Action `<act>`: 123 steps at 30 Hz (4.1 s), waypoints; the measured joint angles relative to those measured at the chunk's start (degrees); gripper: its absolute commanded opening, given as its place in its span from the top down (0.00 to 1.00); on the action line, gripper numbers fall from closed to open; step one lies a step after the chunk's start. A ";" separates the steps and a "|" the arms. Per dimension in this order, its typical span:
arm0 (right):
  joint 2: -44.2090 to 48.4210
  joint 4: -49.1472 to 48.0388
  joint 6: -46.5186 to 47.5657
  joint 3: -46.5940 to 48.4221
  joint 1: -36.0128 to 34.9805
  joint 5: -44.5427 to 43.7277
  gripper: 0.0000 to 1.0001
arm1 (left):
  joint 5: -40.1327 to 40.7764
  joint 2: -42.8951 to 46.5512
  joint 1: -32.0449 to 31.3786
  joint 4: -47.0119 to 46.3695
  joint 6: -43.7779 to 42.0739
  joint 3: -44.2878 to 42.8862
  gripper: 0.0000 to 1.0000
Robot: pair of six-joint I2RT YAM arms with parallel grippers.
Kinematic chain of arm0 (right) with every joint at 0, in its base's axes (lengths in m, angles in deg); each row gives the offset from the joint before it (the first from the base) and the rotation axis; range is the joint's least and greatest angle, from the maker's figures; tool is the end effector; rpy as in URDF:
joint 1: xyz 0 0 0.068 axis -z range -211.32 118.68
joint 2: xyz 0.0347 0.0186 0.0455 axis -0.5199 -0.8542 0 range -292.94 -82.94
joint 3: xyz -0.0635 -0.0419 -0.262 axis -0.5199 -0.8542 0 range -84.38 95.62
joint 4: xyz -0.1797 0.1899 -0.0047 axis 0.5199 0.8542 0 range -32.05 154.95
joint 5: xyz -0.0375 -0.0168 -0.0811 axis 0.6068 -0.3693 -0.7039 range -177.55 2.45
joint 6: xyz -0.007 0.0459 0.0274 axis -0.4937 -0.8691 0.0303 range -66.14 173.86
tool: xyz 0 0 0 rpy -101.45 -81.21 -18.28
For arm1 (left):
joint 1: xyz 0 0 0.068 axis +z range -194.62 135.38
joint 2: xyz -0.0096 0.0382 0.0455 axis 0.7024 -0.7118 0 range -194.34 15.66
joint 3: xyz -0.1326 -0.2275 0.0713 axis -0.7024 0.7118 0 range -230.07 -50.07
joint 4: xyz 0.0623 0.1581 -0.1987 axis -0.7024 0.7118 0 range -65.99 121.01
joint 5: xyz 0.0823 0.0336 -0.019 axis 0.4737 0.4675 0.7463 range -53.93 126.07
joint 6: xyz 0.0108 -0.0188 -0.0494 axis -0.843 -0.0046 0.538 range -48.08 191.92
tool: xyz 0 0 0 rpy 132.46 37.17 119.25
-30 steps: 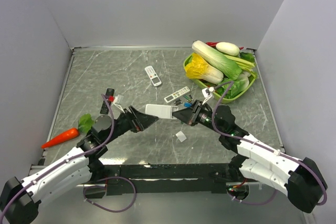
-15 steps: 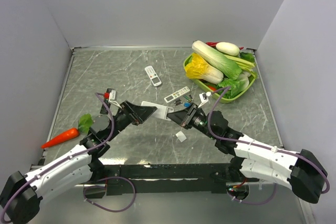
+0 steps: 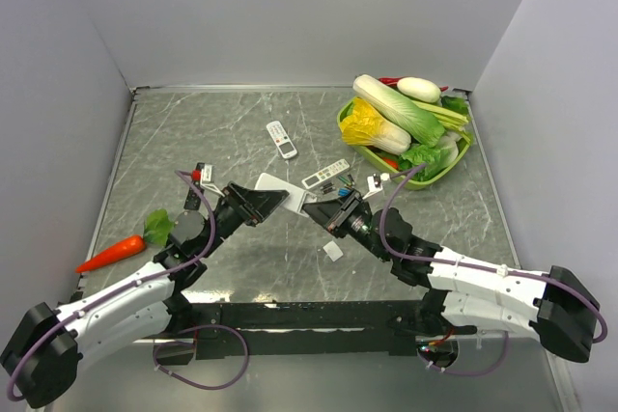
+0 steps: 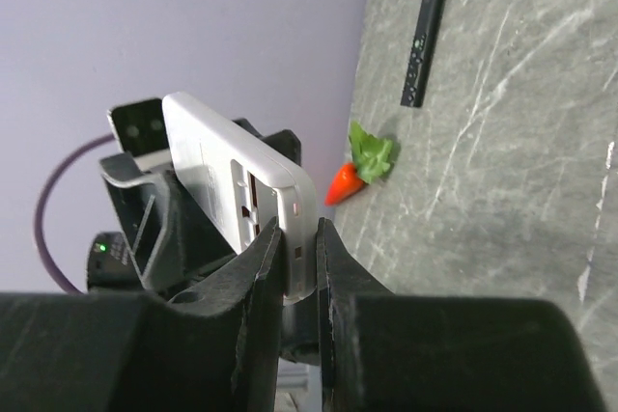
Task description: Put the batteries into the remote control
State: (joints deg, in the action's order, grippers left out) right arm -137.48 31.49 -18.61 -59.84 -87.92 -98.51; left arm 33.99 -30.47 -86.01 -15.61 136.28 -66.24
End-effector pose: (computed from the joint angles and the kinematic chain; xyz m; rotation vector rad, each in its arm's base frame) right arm 0.1255 0.1781 0.2512 0.4259 1.8322 1.5123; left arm 0.1397 -0.1248 0.2518 -0.2837 1.5685 -1.5224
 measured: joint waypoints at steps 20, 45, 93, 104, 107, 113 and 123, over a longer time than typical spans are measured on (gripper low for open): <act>-4.66 2.08 -1.03 3.74 -5.40 -7.34 0.92 | 2.58 -0.31 -1.25 0.83 1.79 -0.04 0.83; 6.95 40.50 25.70 16.52 4.28 -4.92 0.00 | -23.78 -7.19 22.38 27.10 -13.44 -13.90 0.99; -44.11 55.25 55.56 44.50 20.65 8.13 0.24 | -43.85 -3.13 29.77 44.24 -45.94 -20.65 0.99; -53.27 55.67 59.19 50.97 21.11 5.79 0.27 | -41.99 -3.30 30.69 44.15 -46.25 -20.65 0.99; -54.69 55.78 59.89 52.06 21.11 5.53 0.27 | -42.01 -3.50 31.08 44.13 -46.25 -20.65 0.99; -57.22 56.13 60.59 53.62 21.11 4.22 0.29 | -42.07 -4.17 31.61 43.82 -46.21 -20.65 0.99; -59.87 56.13 61.94 55.82 20.85 1.81 0.34 | -42.97 -4.50 31.98 43.74 -46.10 -20.65 0.99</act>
State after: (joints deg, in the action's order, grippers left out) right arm -197.35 87.62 43.33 -4.02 -67.07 -96.70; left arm -8.99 -34.97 -54.03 28.13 90.18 -86.89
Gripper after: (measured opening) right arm 0.675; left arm 0.255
